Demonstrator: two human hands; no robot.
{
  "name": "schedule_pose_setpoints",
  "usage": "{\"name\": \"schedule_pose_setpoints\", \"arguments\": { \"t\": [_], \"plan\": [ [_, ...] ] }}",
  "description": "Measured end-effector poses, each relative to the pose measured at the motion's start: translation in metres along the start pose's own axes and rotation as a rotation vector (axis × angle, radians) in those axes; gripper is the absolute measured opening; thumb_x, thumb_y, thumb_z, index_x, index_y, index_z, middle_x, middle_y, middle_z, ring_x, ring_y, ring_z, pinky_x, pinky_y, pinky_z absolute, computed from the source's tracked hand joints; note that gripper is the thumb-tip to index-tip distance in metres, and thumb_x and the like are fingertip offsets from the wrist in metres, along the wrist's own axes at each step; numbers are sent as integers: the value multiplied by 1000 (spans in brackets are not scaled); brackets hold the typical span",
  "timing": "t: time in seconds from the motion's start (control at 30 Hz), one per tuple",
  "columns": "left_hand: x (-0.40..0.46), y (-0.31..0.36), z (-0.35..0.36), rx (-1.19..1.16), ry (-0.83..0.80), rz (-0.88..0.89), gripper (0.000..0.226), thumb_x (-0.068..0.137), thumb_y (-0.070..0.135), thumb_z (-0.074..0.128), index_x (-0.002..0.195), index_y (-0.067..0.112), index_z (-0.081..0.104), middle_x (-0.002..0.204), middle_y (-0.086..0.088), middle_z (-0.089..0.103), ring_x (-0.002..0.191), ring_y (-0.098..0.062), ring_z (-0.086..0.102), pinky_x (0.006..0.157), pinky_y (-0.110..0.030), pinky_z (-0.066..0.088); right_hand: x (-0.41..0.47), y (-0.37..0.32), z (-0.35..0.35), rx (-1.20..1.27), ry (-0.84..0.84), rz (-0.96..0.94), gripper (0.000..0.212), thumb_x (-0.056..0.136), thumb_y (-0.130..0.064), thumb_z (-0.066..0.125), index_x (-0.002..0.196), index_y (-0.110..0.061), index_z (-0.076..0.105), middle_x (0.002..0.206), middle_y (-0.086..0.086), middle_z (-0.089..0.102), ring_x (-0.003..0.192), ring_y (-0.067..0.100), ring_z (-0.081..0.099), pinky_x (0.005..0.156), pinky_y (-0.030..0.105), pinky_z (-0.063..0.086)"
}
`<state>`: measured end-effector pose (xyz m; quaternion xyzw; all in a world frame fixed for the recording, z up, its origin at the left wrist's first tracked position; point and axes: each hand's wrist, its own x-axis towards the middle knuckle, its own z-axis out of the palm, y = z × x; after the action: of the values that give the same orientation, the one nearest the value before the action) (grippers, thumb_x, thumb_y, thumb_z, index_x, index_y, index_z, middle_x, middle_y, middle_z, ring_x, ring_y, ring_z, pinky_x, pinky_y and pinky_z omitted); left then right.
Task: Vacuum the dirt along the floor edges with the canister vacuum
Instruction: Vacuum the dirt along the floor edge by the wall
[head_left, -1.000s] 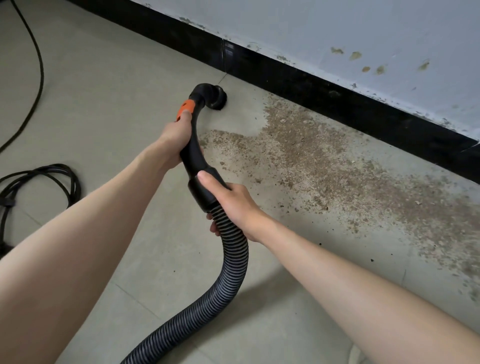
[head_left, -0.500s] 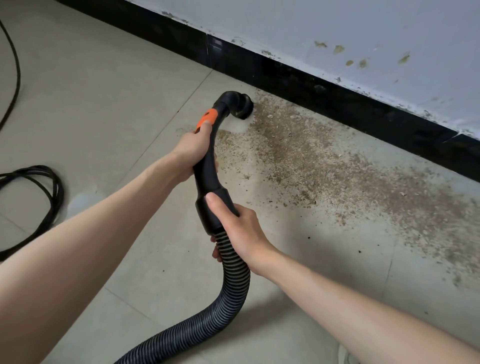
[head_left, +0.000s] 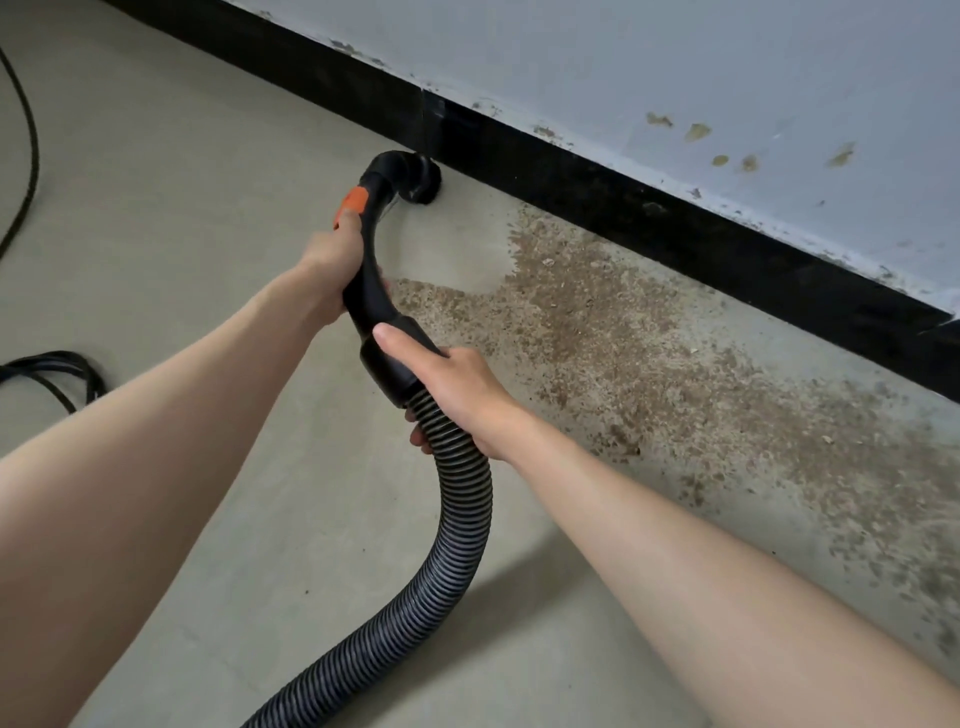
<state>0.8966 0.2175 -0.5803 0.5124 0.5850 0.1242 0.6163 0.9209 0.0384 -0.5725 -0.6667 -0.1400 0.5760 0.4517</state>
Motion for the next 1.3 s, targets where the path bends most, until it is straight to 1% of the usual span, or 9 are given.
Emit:
{"name": "schedule_pose_setpoints", "arguments": {
  "t": [0.3,0.43,0.67,0.8,0.97,1.1,1.13,1.2,1.3],
  "plan": [
    [-2,11,38,18,-25,49,56,96,52,38,121,3,46,78,-10,55,60,-24,56,70,-36,54,-1,4,-26,120,35,-8,55,80,-58,71,78,-4,60,52,5,59,41,21,58,41,28,49],
    [-16,0,53,87,-38,80,56,96,49,36,126,4,47,94,-12,57,81,-29,59,88,-43,54,-19,22,-34,173,60,11,53,80,-58,71,79,-6,60,55,6,59,40,21,56,41,27,48],
    [-39,-14,73,199,-76,87,61,96,55,34,122,2,50,94,-11,58,83,-28,58,80,-38,52,-46,44,-38,228,110,8,48,83,-55,69,81,-8,59,56,7,59,39,21,55,41,26,47],
    [-47,-18,80,196,-118,66,64,95,55,34,126,1,47,97,-13,58,85,-30,59,90,-45,53,-54,50,-41,222,143,0,49,82,-56,69,79,-9,58,56,6,59,40,22,56,42,26,46],
    [-58,-19,81,184,-166,58,63,96,53,35,129,1,45,93,-12,58,78,-29,59,85,-44,55,-61,53,-41,206,170,-12,50,82,-57,69,81,-8,59,57,7,59,40,23,56,43,26,46],
    [-62,-11,70,144,-156,68,57,98,49,36,126,0,44,76,-10,57,44,-17,58,46,-23,50,-60,44,-34,184,153,-46,50,83,-56,69,82,-8,59,57,7,59,40,22,56,41,26,46],
    [-62,-9,65,141,-146,73,57,98,48,36,126,0,44,75,-9,57,42,-16,57,43,-21,48,-59,41,-32,179,146,-54,49,83,-56,69,82,-7,59,58,7,58,39,22,56,40,25,45],
    [-60,-6,53,115,-127,84,59,97,50,36,128,0,45,83,-10,58,58,-22,60,58,-29,55,-58,36,-26,164,120,-65,49,84,-54,69,82,-7,58,59,8,58,38,21,55,40,25,45],
    [-59,-6,29,120,-80,90,60,96,53,37,127,2,45,94,-11,55,82,-28,55,85,-42,52,-58,30,-10,154,56,-66,49,84,-55,68,82,-7,57,61,8,58,39,21,56,40,26,46]
  ]
}}
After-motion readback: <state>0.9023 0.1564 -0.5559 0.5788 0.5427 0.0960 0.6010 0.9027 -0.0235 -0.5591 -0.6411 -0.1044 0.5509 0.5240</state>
